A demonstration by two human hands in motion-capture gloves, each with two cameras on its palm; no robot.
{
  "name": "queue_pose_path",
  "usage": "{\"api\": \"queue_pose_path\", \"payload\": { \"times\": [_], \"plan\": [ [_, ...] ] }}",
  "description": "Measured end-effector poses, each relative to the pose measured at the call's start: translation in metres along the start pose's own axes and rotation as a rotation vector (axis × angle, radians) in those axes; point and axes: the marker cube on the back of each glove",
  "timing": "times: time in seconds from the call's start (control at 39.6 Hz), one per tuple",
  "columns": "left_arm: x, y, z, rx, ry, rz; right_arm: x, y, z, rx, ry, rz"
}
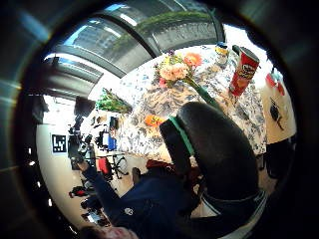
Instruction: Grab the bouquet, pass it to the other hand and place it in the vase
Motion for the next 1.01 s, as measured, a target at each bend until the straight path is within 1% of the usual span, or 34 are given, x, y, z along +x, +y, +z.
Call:
{"api": "queue_pose_path", "payload": {
  "times": [0.13,0.3,0.51,0.56,0.61,0.71,0.81,0.91,1.01],
  "plan": [
    [0.002,-0.010,0.002,0.009,0.009,0.014,0.001,-0.008,-0.002,-0.017,0.002,0.026],
    [0.007,-0.012,-0.004,-0.004,0.016,0.014,-0.002,-0.017,-0.001,-0.030,0.011,0.034],
    [0.014,-0.016,-0.010,0.023,0.003,-0.008,-0.019,-0.003,-0.011,-0.135,-0.005,0.003],
    [0.016,-0.017,-0.010,0.039,-0.002,-0.013,-0.020,-0.007,-0.010,-0.168,-0.009,0.009],
    [0.018,-0.017,-0.011,0.056,-0.004,-0.010,-0.019,-0.019,-0.005,-0.186,-0.015,0.022],
    [0.024,-0.015,-0.013,0.087,-0.002,0.020,-0.011,-0.054,0.011,-0.193,-0.038,0.075],
    [0.028,-0.013,-0.012,0.115,-0.019,0.025,-0.012,-0.052,0.000,-0.213,-0.091,0.129],
    [0.030,-0.015,-0.008,0.148,-0.038,0.019,-0.009,-0.055,0.001,-0.207,-0.140,0.167],
    [0.031,-0.009,-0.009,0.141,-0.045,0.019,-0.011,-0.050,0.000,-0.171,-0.184,0.178]
  ]
}}
